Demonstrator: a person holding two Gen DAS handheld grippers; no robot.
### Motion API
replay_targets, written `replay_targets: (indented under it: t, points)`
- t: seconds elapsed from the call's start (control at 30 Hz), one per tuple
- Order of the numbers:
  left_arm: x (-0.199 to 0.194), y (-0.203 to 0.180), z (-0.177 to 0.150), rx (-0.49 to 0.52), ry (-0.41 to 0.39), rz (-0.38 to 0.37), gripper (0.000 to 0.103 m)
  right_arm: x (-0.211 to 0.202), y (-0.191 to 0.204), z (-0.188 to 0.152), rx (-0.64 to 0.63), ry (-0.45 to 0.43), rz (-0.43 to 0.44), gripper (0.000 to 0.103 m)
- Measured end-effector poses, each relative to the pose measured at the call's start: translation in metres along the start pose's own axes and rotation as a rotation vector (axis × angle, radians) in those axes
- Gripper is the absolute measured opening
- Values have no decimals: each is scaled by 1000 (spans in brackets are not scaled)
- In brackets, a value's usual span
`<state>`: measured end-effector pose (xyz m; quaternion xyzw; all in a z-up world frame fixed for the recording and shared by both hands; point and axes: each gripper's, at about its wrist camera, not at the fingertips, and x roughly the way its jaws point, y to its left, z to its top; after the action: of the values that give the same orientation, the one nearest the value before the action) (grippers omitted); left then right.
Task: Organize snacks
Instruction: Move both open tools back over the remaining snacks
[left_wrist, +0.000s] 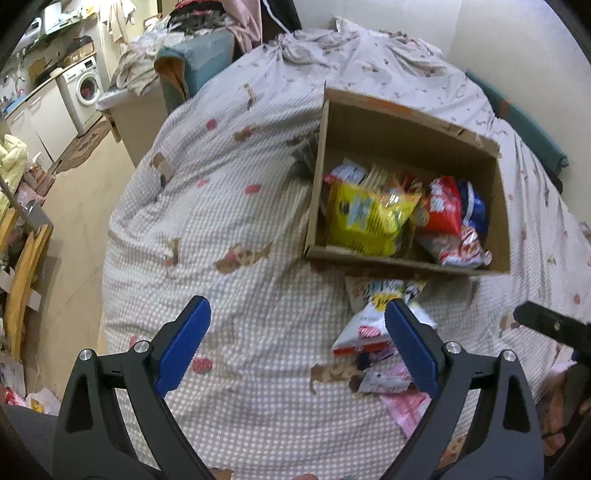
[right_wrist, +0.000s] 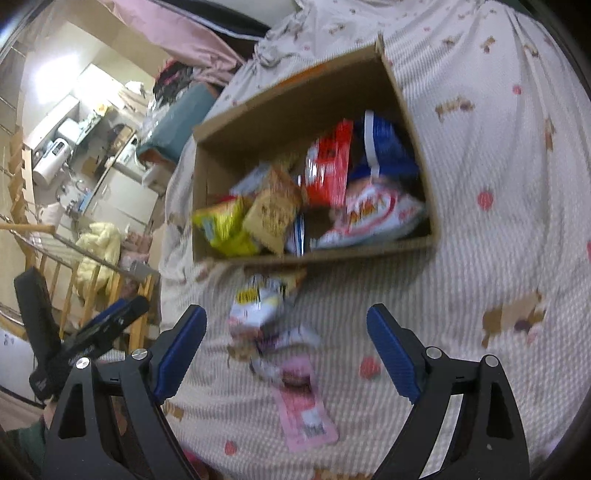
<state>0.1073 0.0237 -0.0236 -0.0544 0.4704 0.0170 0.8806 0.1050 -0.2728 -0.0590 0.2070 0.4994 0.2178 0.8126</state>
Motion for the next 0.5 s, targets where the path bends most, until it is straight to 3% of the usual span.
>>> replay_targets:
  t: [0.23, 0.5]
  points:
    - [26, 7, -18, -36, 77, 7, 94, 10, 3, -24, -16, 44, -56, 91]
    - [26, 14, -12, -89, 71, 7, 94, 30, -5, -26, -4, 102, -118, 91]
